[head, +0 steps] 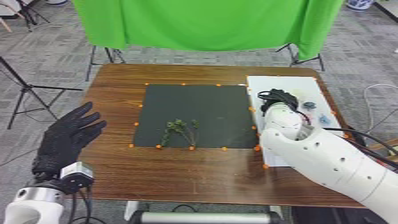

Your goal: Arrange flowers

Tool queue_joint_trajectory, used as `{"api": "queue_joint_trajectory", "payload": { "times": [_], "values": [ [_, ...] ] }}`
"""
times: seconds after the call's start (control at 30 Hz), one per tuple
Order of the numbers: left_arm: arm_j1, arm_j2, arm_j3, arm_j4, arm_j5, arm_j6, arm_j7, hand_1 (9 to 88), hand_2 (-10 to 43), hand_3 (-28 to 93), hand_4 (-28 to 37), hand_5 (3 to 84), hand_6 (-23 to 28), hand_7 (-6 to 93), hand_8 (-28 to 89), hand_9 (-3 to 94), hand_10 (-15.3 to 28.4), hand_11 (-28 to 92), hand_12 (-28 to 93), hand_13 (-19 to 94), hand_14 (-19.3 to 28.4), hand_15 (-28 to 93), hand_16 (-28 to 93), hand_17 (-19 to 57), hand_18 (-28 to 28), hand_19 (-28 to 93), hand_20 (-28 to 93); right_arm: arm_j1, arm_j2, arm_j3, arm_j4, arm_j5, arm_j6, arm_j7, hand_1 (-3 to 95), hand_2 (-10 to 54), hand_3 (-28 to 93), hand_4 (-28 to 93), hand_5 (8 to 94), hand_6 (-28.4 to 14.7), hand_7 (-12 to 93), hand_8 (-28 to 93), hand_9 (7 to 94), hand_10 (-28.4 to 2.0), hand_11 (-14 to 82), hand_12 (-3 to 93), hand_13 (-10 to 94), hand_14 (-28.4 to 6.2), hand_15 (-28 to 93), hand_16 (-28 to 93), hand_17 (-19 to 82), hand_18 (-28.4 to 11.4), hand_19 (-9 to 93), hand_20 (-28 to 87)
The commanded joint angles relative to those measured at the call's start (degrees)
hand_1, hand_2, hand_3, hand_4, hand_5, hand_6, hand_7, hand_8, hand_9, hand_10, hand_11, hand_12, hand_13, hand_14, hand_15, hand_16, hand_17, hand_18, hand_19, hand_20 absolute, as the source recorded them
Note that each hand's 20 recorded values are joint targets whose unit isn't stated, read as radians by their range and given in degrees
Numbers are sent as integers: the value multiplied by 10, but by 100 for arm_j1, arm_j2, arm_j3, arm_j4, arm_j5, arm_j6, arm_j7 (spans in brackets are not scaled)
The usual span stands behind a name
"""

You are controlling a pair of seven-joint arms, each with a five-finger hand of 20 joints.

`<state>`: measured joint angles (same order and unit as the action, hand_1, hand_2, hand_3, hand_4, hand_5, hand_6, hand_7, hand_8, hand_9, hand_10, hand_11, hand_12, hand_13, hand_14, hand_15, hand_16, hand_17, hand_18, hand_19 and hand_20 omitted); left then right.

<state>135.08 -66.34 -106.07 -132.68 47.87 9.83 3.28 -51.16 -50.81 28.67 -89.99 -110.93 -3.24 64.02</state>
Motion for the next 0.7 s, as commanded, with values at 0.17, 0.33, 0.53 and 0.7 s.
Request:
{"api": "queue_joint_trajectory", "payload": {
  "times": [0.17,0.33,0.53,0.7],
  "values": [
    [21,-8,32,31,26,-75,-49,234,47,825,-210,367,100,139,-99,328,191,236,87,247,263,454,-88,-93,247,598,-80,-607,-251,-157,219,275,-90,-115,515,-95,771,-283,869,-18,216,59,929,-108,309,249,853,-53,746,141,410,-226,932,182],
    [44,-14,26,18,27,-69,-54,234,47,825,-210,367,100,140,-98,329,192,235,87,247,263,453,-88,-93,248,598,-80,-560,-147,-212,201,218,239,-252,508,-95,803,-283,873,-17,240,114,936,-110,344,230,869,-46,744,151,420,-230,932,207],
    [67,-19,21,10,18,-40,-51,233,47,826,-210,368,100,139,-99,329,191,235,87,247,262,454,-88,-93,247,598,-80,-340,108,-475,188,15,838,-309,495,-95,841,-283,864,-26,262,186,925,-112,390,228,860,-39,767,158,423,-232,932,234],
    [125,-48,-3,-13,19,-18,-62,234,47,826,-211,367,99,141,-99,329,191,235,88,246,263,454,-88,-93,247,598,-80,-247,332,-517,83,-100,1048,-345,486,-95,861,-283,861,-28,275,216,916,-114,422,228,855,-39,785,158,424,-230,932,247]
  ]
}}
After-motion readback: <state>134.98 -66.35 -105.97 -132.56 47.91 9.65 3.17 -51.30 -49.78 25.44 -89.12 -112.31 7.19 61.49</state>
